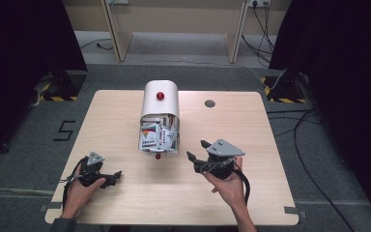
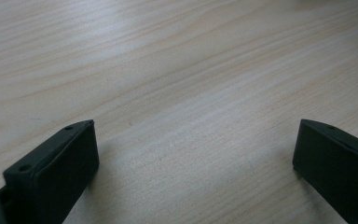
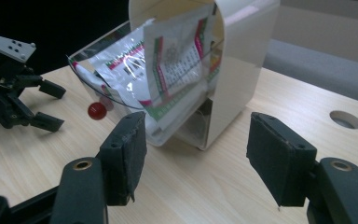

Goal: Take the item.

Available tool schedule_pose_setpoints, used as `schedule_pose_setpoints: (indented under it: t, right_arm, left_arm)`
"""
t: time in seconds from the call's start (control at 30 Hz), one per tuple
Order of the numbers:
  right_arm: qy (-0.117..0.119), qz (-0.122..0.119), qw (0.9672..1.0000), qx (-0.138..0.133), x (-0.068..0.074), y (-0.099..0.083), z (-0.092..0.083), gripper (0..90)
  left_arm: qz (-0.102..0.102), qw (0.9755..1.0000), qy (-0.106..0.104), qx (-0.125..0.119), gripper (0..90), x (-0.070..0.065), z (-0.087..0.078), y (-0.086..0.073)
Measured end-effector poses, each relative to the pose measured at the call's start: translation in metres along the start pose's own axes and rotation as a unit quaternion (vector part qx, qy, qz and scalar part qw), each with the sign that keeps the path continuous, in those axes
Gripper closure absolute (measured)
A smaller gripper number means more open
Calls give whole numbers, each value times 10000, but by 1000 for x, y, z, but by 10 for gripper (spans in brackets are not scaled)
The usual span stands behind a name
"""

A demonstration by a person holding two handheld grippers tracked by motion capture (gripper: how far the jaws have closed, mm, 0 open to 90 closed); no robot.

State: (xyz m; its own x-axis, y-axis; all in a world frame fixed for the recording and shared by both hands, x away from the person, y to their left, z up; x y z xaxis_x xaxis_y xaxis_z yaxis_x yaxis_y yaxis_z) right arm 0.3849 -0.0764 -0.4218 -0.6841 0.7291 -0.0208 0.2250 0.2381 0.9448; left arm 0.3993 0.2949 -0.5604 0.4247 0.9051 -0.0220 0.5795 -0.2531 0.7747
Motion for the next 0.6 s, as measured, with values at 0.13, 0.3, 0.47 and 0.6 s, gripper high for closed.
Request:
schedule_pose_setpoints:
  t: [0.13, 0.3, 0.47, 0.6]
  right_arm:
    - [27, -17, 10000, -2, 3, 3, 3, 389]
    - [48, -38, 10000, -13, 5, 8, 4, 394]
    - [76, -57, 9999, -46, 8, 12, 6, 400]
    - [127, -71, 9999, -82, 13, 18, 10, 402]
  left_arm:
    - [-2, 10000, -1, -1, 0, 0, 0, 0]
    - [-1, 10000, 0, 1, 0, 0, 0, 0]
    - [-2, 10000, -1, -1, 0, 0, 0, 0]
    - [1, 10000, 1, 1, 0, 0, 0, 0]
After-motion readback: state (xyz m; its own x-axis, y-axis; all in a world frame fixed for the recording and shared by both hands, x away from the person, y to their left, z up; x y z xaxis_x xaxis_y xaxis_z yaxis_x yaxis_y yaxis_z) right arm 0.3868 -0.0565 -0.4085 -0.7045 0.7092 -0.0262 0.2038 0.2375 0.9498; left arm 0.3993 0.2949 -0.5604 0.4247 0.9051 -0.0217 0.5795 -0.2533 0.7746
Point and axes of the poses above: each handheld gripper's, and its own axes: z roughly forward along the jaws, y roughly out of its top, x roughly to its left, the point moved 5 cm from there along z, roughly forward along the jaws, and after that the axes turned 4 degrees about -x, right-handed, at the moved point
